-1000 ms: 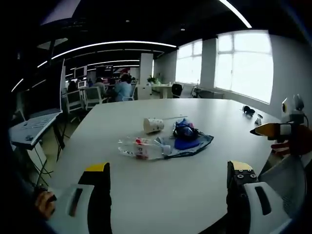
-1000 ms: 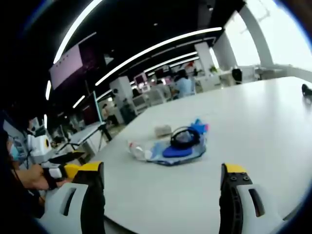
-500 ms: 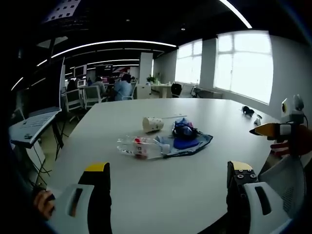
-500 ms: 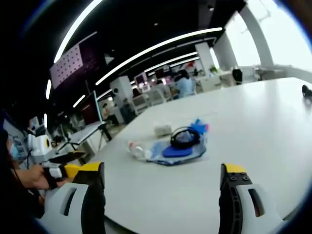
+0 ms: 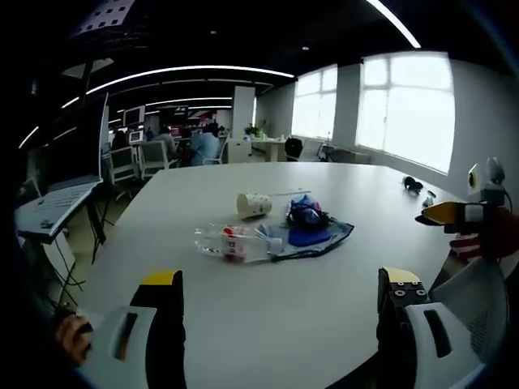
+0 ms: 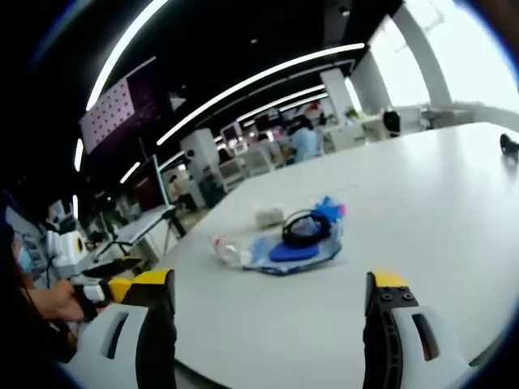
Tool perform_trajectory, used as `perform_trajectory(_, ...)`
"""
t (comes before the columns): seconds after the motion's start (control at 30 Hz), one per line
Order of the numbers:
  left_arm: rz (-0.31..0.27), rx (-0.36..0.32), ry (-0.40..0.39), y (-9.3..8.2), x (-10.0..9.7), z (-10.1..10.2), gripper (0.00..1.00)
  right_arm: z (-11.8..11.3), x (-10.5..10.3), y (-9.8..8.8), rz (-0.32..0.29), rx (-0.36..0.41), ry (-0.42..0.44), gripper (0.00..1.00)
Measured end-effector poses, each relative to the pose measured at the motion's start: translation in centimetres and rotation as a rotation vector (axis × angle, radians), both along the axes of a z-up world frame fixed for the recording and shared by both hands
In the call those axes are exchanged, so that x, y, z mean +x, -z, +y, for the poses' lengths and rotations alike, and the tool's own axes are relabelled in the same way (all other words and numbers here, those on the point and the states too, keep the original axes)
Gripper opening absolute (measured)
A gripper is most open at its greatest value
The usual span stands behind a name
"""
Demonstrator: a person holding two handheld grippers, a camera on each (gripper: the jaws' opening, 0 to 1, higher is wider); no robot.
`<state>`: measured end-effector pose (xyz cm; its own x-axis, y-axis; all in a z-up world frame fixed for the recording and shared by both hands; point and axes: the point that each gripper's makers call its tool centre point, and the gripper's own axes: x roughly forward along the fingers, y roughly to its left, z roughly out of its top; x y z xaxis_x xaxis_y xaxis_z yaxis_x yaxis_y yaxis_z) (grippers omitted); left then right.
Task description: Arrange the tabletop items into an orderly group along one side of the table until the central work area is clear of visible clutter.
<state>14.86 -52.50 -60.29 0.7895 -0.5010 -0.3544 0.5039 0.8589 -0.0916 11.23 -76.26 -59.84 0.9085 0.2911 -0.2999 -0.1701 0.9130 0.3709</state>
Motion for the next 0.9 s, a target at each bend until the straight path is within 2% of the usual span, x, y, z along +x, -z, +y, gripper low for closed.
perform_trajectory(0.53, -0.002, 0.003, -0.007, -0.2, 0.5, 0.3, 1.0, 0.3, 0.1, 0.3, 0.016, -0.007, -0.013, 0.95)
perform_trajectory(0.9, -0.017, 0.027, 0.01, -0.4, 2.9, 0.4, 1.0, 0.7, 1.2, 1.4, 0.038, -0.021, -0.026, 0.95)
